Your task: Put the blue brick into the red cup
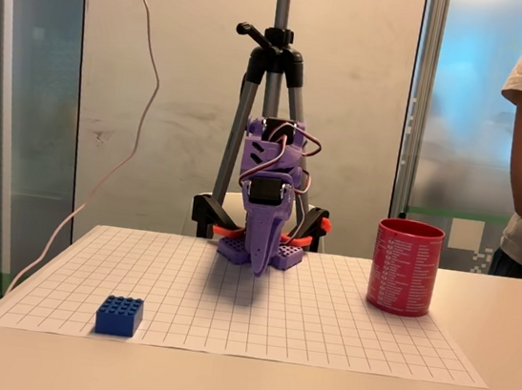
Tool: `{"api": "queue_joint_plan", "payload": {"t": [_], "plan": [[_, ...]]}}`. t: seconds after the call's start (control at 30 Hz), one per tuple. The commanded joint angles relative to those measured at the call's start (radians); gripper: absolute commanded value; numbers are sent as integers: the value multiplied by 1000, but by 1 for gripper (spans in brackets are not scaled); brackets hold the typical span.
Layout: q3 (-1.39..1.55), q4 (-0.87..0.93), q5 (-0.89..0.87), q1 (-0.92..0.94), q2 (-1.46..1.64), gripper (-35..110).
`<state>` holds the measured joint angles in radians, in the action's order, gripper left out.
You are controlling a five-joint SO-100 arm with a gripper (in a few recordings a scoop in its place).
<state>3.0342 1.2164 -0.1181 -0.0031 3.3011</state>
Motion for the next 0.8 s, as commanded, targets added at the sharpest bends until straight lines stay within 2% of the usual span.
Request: {"api": "queue_joint_plan", "payload": {"t": [0.0, 0.77], "plan": [[-8, -12, 18, -21, 2, 0], [-8, -12, 52, -34, 2, 0]]}}
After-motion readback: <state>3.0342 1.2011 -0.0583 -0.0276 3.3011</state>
